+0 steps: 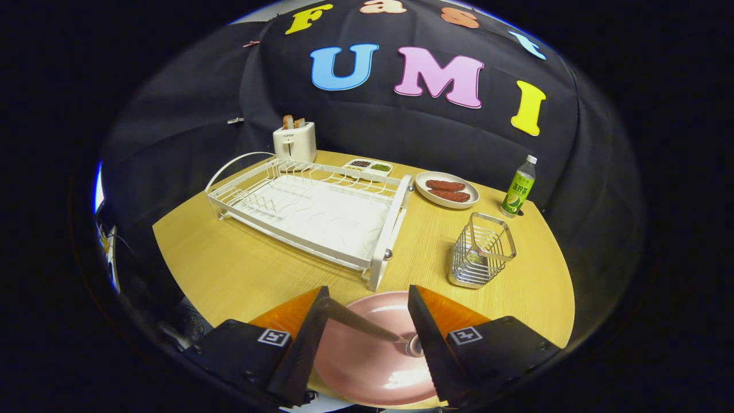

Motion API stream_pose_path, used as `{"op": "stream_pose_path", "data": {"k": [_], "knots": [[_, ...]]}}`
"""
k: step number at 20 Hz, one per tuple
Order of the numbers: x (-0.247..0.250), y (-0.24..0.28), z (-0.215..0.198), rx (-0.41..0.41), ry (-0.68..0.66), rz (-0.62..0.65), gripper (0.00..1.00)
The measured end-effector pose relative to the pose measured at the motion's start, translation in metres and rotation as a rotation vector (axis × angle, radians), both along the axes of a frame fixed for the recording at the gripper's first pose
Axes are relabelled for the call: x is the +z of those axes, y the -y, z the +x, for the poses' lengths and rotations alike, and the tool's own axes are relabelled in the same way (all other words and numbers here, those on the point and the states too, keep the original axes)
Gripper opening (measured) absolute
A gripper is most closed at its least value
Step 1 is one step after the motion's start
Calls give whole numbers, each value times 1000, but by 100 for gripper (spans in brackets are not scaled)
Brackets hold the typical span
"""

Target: Take the plate from the dish rack, then take the spoon from the basket and place it into the plate.

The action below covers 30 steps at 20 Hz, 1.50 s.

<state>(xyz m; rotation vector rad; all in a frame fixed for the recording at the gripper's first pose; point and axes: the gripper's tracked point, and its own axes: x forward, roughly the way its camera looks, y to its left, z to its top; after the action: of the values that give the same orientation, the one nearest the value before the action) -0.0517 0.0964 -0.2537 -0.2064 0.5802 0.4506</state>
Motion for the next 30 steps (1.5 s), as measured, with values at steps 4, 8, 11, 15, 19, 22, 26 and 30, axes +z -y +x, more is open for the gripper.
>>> {"op": "stream_pose_path", "data": {"k": [4, 8, 11, 15, 19, 22, 26, 30], "knots": [[35, 2, 2, -3, 27, 53, 98], [88, 14, 14, -48, 107, 123, 98], [131, 34, 25, -83, 186, 156, 98], [186, 64, 46, -139, 275, 230, 98], [239, 104, 67, -176, 362, 280, 98], [272, 138, 79, -200, 442, 270, 99], [278, 170, 87, -220, 447, 279, 99], [264, 179, 88, -167, 439, 220, 100]]}}
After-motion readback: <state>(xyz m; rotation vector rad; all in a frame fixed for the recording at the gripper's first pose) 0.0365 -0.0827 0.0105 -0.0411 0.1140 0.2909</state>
